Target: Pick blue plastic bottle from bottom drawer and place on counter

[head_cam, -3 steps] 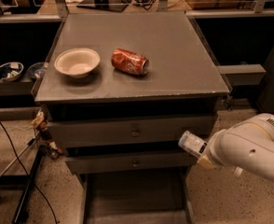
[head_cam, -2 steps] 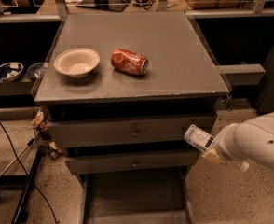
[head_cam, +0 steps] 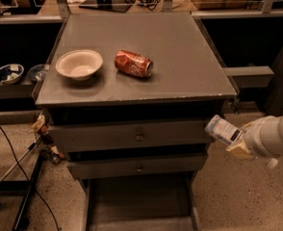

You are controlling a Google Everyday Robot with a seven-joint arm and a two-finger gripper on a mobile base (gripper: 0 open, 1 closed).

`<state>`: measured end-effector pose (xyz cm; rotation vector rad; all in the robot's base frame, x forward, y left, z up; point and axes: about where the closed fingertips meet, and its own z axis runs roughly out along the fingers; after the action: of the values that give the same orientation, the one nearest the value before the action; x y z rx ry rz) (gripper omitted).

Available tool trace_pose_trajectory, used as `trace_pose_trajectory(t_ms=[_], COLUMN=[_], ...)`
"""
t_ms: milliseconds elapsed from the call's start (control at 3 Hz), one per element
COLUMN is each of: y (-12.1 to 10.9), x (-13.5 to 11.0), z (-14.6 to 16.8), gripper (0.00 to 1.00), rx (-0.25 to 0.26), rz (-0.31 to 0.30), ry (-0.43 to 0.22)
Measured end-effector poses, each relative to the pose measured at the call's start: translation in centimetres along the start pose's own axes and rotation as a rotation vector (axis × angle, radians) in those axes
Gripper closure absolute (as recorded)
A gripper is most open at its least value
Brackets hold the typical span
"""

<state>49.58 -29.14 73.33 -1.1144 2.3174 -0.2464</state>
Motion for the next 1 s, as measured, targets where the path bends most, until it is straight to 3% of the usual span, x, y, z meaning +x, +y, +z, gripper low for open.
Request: trace_pose_trajectory(t_ms=[667,1000], y=[-0.4,-0.9], x=[-0.1,-0.5], z=[-0.8,-2.7], gripper=[1.00,1.00], rx=[-0.005,-0.020], rz=[-0.014,-0.020], ry=[-0.021,-0.065])
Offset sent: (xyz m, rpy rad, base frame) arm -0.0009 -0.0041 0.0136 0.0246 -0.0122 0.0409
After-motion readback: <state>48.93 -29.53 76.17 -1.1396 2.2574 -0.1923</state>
